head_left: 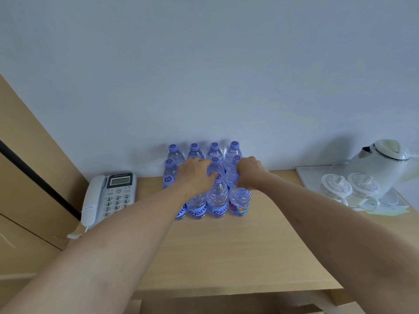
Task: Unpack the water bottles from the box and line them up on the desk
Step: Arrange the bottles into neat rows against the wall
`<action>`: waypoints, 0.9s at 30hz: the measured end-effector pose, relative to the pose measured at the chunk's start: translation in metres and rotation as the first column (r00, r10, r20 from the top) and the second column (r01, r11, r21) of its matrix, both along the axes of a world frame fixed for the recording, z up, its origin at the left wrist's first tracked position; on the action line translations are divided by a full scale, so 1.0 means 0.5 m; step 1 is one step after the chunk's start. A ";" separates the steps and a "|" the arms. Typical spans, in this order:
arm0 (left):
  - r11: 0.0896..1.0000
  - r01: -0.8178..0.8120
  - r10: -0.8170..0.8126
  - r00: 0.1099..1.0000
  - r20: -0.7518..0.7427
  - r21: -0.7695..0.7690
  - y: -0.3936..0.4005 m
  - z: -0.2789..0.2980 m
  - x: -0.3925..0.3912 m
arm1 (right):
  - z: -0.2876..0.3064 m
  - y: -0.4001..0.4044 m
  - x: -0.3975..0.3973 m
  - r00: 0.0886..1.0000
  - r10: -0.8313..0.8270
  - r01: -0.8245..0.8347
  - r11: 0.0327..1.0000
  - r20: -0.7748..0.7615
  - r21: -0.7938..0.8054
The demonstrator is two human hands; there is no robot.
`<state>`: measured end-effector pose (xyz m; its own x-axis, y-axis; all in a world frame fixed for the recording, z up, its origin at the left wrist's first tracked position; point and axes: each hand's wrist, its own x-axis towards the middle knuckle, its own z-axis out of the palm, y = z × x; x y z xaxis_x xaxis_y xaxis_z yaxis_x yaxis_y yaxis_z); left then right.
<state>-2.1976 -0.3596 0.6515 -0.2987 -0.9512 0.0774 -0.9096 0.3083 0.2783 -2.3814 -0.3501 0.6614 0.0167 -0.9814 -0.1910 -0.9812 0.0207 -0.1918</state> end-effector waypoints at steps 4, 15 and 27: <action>1.000 0.009 -0.009 0.998 0.059 0.000 0.003 -0.005 -0.018 | 0.005 0.001 -0.001 1.000 0.020 -0.020 1.000 0.023 -0.009; 0.998 0.034 -0.041 0.991 0.124 0.054 0.001 -0.007 -0.051 | -0.002 0.004 -0.022 0.987 0.119 -0.116 0.993 0.105 -0.036; 0.990 0.124 -0.124 0.992 0.002 0.068 -0.010 -0.010 -0.048 | -0.003 0.007 -0.023 0.996 0.077 -0.077 0.997 0.049 0.011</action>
